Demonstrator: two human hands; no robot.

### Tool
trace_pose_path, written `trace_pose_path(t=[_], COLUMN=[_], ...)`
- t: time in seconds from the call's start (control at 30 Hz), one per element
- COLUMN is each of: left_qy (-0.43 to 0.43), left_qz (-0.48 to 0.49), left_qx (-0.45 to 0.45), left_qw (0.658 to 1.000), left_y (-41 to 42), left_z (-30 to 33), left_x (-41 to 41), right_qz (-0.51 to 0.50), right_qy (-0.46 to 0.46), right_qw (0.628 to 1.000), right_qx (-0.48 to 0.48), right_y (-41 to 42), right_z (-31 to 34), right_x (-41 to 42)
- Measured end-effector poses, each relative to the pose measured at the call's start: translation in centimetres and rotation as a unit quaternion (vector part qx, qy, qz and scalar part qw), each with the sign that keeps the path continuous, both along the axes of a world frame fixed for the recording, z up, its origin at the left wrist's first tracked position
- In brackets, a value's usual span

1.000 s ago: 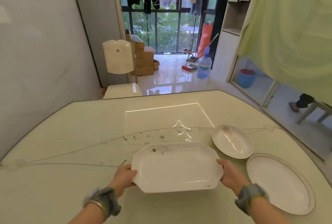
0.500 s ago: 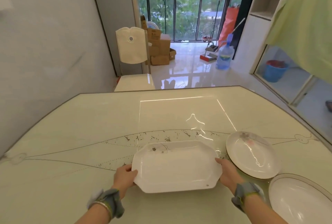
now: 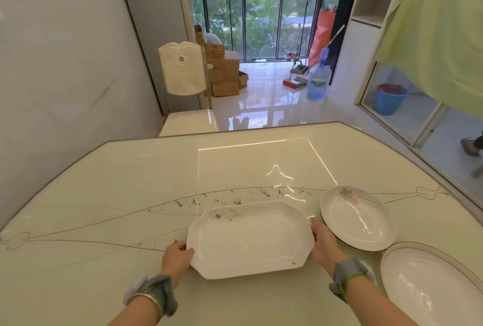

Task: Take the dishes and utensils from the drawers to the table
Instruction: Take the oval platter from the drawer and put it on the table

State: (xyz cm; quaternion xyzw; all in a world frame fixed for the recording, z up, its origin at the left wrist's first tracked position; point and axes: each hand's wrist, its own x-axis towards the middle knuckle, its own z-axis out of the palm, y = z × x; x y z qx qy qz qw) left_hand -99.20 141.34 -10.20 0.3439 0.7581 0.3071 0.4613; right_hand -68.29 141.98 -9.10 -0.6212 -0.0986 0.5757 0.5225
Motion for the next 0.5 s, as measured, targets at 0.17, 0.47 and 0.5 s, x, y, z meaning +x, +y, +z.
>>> trace_pose_path(t=[0.17,0.47,0.5], left_qy=[0.067,-0.112,-0.16], left_qz=[-0.013,-0.063,-0.087], left_qx=[0.026,0.094,0.078], left_qw=[0.997,0.987,0.98], left_y=[-0.4,-6.2,-7.5], left_z=[1.6,6.7,7.7], left_x=[0.6,4.6,5.2], right_qz=[-0.035,-0.098,-0.119], right_qy=[0.003,0.014,0.022], right_qw=[0.999,0.995,0.992], right_qx=[0.005,0.015,0.028], right_y=[-2.1,-13.5,-15.4], right_z=[1.1,6.4,6.9], right_x=[0.3,0.0,-0.2])
